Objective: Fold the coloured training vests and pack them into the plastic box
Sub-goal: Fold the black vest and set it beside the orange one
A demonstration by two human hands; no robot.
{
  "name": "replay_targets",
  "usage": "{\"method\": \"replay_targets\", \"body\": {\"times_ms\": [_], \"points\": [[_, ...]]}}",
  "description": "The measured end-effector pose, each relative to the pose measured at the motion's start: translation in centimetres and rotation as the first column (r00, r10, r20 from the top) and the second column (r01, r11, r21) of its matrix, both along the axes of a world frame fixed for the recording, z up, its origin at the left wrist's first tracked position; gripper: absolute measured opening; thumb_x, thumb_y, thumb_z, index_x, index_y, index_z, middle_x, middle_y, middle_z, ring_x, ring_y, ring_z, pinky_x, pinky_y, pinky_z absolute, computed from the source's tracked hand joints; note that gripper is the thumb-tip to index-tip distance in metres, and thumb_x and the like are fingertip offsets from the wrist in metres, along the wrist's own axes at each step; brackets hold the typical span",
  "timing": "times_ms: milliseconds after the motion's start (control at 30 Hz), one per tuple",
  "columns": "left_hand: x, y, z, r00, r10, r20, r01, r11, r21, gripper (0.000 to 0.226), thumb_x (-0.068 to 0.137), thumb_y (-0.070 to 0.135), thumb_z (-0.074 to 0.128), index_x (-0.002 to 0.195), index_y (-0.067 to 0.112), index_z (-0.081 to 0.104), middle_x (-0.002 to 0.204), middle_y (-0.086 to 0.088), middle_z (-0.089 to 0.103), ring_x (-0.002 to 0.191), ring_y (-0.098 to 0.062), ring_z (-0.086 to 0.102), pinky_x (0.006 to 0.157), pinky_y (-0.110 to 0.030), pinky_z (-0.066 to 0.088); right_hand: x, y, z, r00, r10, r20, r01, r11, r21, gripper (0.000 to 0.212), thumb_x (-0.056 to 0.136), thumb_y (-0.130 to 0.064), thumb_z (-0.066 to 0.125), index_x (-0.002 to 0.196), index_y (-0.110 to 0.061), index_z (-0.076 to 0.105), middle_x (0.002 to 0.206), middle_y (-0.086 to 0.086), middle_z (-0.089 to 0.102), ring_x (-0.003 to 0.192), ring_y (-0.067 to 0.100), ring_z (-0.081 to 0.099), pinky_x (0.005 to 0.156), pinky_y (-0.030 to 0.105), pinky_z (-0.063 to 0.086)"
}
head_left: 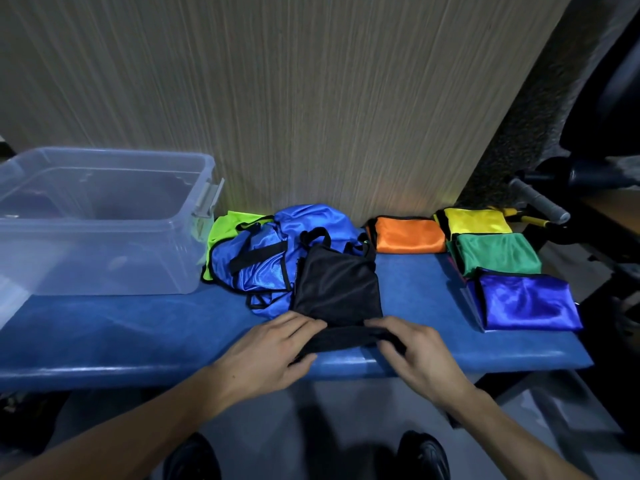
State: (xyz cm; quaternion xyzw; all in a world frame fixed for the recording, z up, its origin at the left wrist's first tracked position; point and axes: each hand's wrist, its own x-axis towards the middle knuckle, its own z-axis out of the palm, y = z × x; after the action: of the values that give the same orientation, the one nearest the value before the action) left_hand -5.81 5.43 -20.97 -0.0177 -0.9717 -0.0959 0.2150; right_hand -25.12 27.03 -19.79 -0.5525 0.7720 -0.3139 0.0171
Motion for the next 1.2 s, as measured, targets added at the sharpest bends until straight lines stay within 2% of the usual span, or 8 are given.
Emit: {"method": "replay_targets", "body": {"times_ms": [100, 300, 467, 567, 700, 833, 967, 1200], "points": [[-0.2, 0.4, 0.4, 0.996, 0.091, -0.009, -0.091, 0.995, 0.037, 0.05, 0.084, 0.025, 0.049, 0.134, 0.02, 0.049, 0.115, 0.002, 0.066, 0.101, -0.018, 0.064, 0.071, -0.034, 0.06, 0.0, -0.6, 1.5, 0.992, -0.054, 0.117, 0.059, 0.997, -0.039, 0.015, 0.094, -0.039, 0.051, 0.103, -0.038, 0.063, 0.079, -0.007, 0.07, 0.068, 0.015, 0.065, 0.07, 0.039, 0.052], [-0.9, 1.1, 4.5, 0.955, 0.277, -0.107, -0.19, 0.847, 0.496, 0.017, 0.094, 0.019, 0.062, 0.107, 0.029, 0.063, 0.081, 0.017, 0.065, 0.073, 0.001, 0.06, 0.071, -0.02, 0.049, 0.0, -1.6, 5.2, 0.914, 0.008, 0.406, 0.117, 0.953, -0.281, 0.016, 0.101, -0.021, 0.057, 0.088, -0.025, 0.065, 0.076, -0.012, 0.061, 0.077, 0.002, 0.054, 0.072, 0.038, 0.048], [-2.7, 2.7, 11.8, 0.94, 0.23, -0.252, 0.007, 0.725, 0.689, 0.032, 0.099, 0.041, 0.05, 0.101, 0.011, 0.061, 0.089, -0.005, 0.066, 0.087, -0.027, 0.064, 0.08, -0.049, 0.051, -0.8, -2.1, 10.3, 0.871, 0.106, 0.479, 0.191, 0.826, -0.53, 0.027, 0.104, -0.022, 0.054, 0.097, 0.002, 0.063, 0.09, 0.006, 0.062, 0.088, 0.014, 0.052, 0.079, 0.038, 0.044], [-4.6, 2.8, 15.0, 0.945, 0.184, -0.272, 0.088, 0.655, 0.75, 0.04, 0.101, 0.039, 0.05, 0.105, 0.0, 0.059, 0.097, -0.019, 0.067, 0.095, -0.039, 0.064, 0.083, -0.058, 0.051, -1.3, -2.3, 12.7, 0.796, 0.161, 0.584, 0.263, 0.777, -0.572, 0.025, 0.105, -0.024, 0.055, 0.101, -0.003, 0.068, 0.1, 0.008, 0.068, 0.096, 0.018, 0.057, 0.085, 0.037, 0.048], [-8.9, 0.4, 14.0, 0.982, 0.161, -0.096, 0.023, 0.407, 0.913, 0.03, 0.098, 0.027, 0.054, 0.11, 0.003, 0.067, 0.108, -0.016, 0.074, 0.109, -0.033, 0.069, 0.097, -0.052, 0.052, -3.1, -3.8, 11.4, 0.521, 0.16, 0.838, 0.394, 0.826, -0.402, 0.023, 0.105, -0.022, 0.053, 0.103, -0.011, 0.073, 0.108, 0.01, 0.076, 0.098, 0.019, 0.07, 0.089, 0.032, 0.057], [-13.4, -3.6, 7.3, 0.937, 0.275, 0.217, -0.275, 0.194, 0.942, 0.021, 0.093, 0.023, 0.061, 0.099, 0.007, 0.073, 0.105, -0.018, 0.075, 0.101, -0.038, 0.071, 0.096, -0.057, 0.054, -4.4, -4.8, 6.1, 0.31, -0.165, 0.936, 0.369, 0.928, 0.041, 0.028, 0.097, -0.037, 0.065, 0.12, -0.022, 0.06, 0.104, 0.004, 0.072, 0.076, 0.019, 0.066, 0.059, 0.027, 0.054], [-14.9, -6.3, 3.7, 0.839, 0.433, 0.329, -0.466, 0.26, 0.846, 0.021, 0.095, 0.026, 0.06, 0.096, 0.01, 0.073, 0.098, -0.011, 0.076, 0.092, -0.032, 0.072, 0.084, -0.043, 0.057, -4.3, -4.3, 4.1, 0.342, -0.254, 0.905, 0.269, 0.949, 0.165, 0.044, 0.097, -0.023, 0.068, 0.136, -0.026, 0.048, 0.12, 0.007, 0.066, 0.076, 0.019, 0.071, 0.057, 0.027, 0.055], [-15.8, -7.8, 3.3, 0.818, 0.46, 0.345, -0.484, 0.228, 0.845, 0.02, 0.103, 0.025, 0.054, 0.101, 0.011, 0.068, 0.102, -0.008, 0.072, 0.096, -0.028, 0.068, 0.095, -0.045, 0.056, -4.0, -1.3, 4.3, 0.7, -0.113, 0.705, 0.021, 0.99, 0.138, 0.027, 0.084, -0.007, 0.081, 0.107, -0.008, 0.066, 0.098, 0.004, 0.056, 0.079, 0.015, 0.061, 0.071, 0.018, 0.05]]}}
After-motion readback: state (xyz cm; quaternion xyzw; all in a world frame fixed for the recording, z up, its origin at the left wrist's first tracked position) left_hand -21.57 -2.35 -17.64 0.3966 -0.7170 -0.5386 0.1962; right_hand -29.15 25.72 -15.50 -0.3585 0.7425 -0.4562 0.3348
